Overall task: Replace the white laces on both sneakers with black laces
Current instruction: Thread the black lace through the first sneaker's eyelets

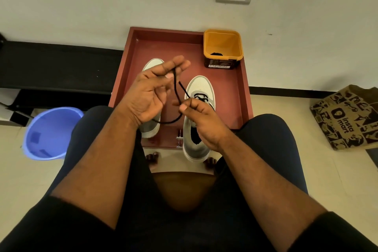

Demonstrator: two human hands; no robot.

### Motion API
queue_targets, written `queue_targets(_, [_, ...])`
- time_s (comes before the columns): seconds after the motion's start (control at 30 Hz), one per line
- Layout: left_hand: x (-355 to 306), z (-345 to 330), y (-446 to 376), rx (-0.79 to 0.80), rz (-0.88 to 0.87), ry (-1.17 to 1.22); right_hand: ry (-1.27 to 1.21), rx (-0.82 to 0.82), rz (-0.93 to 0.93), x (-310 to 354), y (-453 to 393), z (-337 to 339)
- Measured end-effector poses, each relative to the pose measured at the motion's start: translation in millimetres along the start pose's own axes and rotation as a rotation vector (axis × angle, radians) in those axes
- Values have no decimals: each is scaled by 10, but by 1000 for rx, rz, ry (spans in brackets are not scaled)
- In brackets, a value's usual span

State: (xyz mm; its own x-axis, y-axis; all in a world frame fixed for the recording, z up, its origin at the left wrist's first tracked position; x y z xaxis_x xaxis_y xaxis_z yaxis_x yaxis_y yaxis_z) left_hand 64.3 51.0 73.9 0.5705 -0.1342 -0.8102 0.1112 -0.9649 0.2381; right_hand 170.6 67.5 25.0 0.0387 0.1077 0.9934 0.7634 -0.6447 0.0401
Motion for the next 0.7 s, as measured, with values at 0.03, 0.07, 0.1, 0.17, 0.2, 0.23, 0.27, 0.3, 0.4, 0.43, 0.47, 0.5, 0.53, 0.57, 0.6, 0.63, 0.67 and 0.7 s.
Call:
queue_targets(0.03, [-20, 137, 5, -84, -4, -35, -75, -14, -24, 15, 6, 36])
queue_targets(0.07, [-23, 291, 14, -198, 0, -91, -181, -47, -50, 30, 14, 92])
queue_targets(0.1, [-17, 461, 32, -339, 10, -191, -262, -92, -65, 55, 18, 175])
queue_targets(0.17, [-20, 699, 88, -593, 34, -480, -248, -221, -60, 93, 11, 455])
queue_targets(0.2, [-3, 757, 106, -666, 64, -600, -168, -283, -43, 120, 11, 622])
queue_targets(0.23, [33, 783, 114, -707, 109, -688, -79, -331, -19, 144, 5, 777])
queue_targets(0.27, [65, 756, 121, -715, 153, -765, -11, -356, 4, 177, -1, 885])
queue_targets(0.3, [101, 684, 105, -687, 181, -834, 37, -361, 18, 193, -12, 943])
queue_targets(0.4, [359, 213, -41, -390, 213, -767, 106, -293, 7, 163, -38, 882])
queue_targets(0.43, [464, 94, -80, -308, 233, -702, 116, -254, 2, 150, -51, 811])
queue_targets(0.47, [545, 9, -113, -265, 247, -665, 121, -221, 2, 139, -64, 754])
queue_targets(0.5, [598, -22, -135, -256, 250, -675, 122, -201, 5, 128, -75, 723])
queue_targets(0.53, [614, -15, -145, -272, 236, -686, 119, -195, 7, 120, -82, 721])
queue_targets(0.57, [592, 43, -151, -317, 212, -683, 120, -201, 7, 117, -86, 749])
queue_targets(0.6, [528, 120, -137, -387, 183, -663, 131, -219, 4, 116, -84, 806])
queue_targets(0.63, [433, 248, -113, -481, 144, -648, 156, -244, 3, 117, -80, 884])
queue_targets(0.67, [311, 395, -66, -591, 99, -655, 188, -273, 7, 133, -73, 963])
queue_targets(0.7, [175, 532, 6, -709, 53, -714, 222, -300, 13, 147, -69, 1033])
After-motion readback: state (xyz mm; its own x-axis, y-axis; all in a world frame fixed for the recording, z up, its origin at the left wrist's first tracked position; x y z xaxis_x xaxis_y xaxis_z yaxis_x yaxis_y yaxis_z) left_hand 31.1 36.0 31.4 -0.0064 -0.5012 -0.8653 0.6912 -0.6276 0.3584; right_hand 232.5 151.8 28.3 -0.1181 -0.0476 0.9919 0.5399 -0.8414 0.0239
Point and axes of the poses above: each hand's wrist, its own y-axis away from the middle knuckle, its own z-axis out of the back of the hand, x = y × z, the point moved 10 cm from there along -y, towards the middle knuckle, and after that the axes turned 13 degrees about z, right-handed, at the moved point
